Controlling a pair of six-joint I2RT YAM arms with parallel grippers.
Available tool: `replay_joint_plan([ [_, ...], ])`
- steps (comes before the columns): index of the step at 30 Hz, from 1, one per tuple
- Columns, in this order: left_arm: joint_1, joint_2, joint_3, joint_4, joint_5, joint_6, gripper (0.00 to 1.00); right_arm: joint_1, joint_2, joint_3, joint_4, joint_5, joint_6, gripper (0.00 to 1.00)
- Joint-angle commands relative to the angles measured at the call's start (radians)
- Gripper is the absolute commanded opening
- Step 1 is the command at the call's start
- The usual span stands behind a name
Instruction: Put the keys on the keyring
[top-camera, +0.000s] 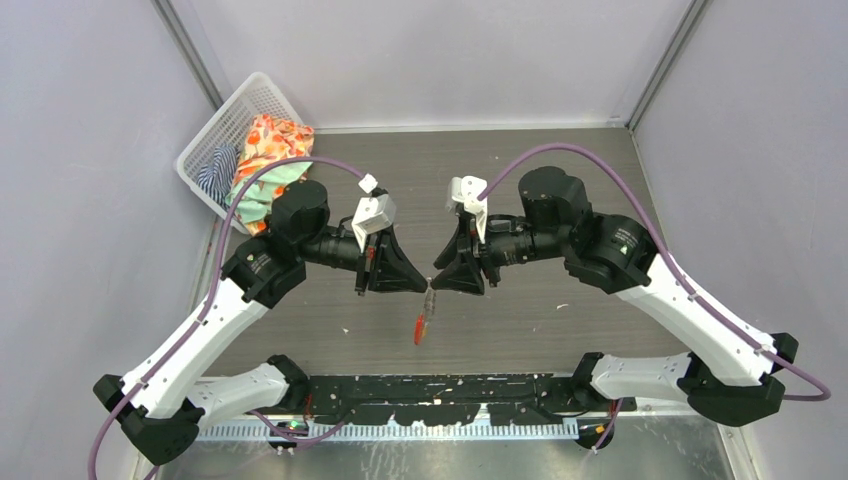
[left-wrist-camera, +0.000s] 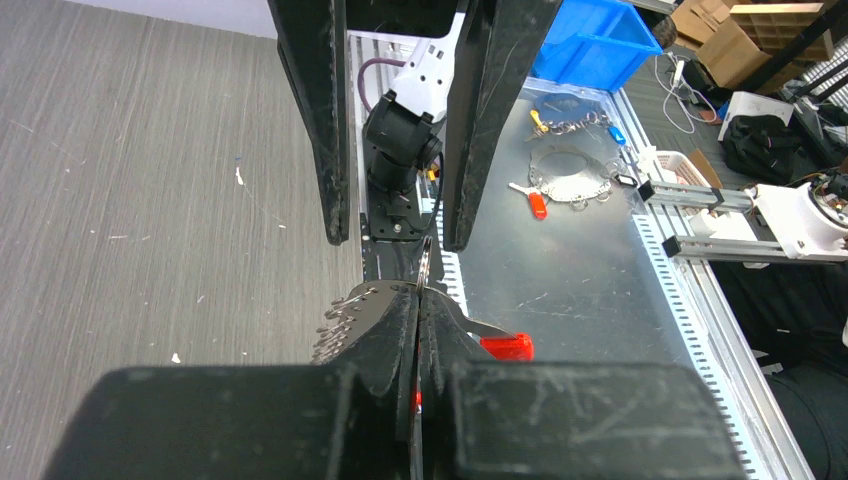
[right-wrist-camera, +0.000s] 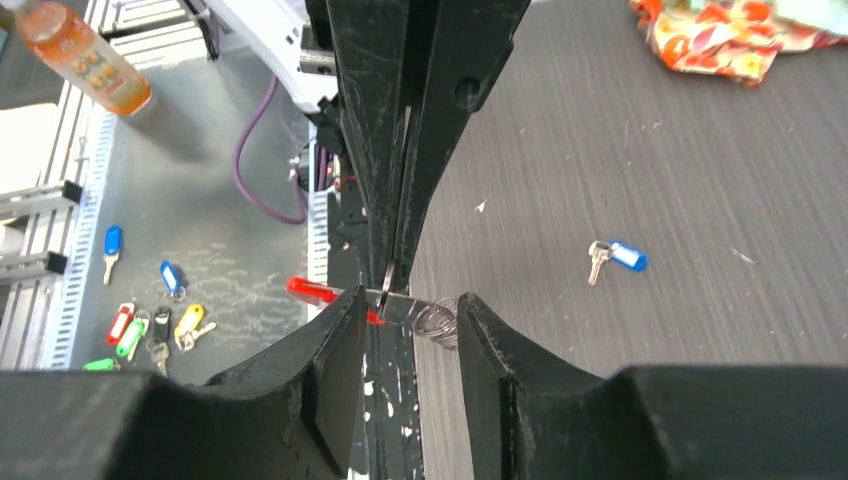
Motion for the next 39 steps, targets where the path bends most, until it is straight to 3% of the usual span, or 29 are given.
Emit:
replay_joint_plan([
  [1, -0.004, -0.01, 0.014, 0.012, 0.017, 0.021, 0.0, -0.004, 0.002, 0.057, -0.039, -0.046, -0.039, 0.43],
  [26, -0.008, -0.009, 0.007, 0.004, 0.019, 0.025, 0.0, -0.004, 0.05, 0.064, 0.015, -0.018, -0.01, 0.35],
  [30, -0.007, -0.01, 0.009, 0.003, 0.02, 0.025, 0.01, -0.004, 0.061, 0.073, -0.004, -0.034, -0.014, 0.22],
  [34, -0.008, -0.011, 0.008, 0.002, 0.017, 0.023, 0.01, -0.004, 0.066, 0.075, -0.004, -0.049, -0.018, 0.02],
  [36, -0.008, -0.013, 0.008, 0.002, 0.01, 0.019, 0.0, -0.004, 0.05, 0.058, 0.022, -0.03, -0.012, 0.01],
  [39, -0.007, -0.019, 0.014, -0.016, 0.005, 0.02, 0.21, -0.005, -0.022, -0.012, 0.126, 0.003, 0.019, 0.01],
])
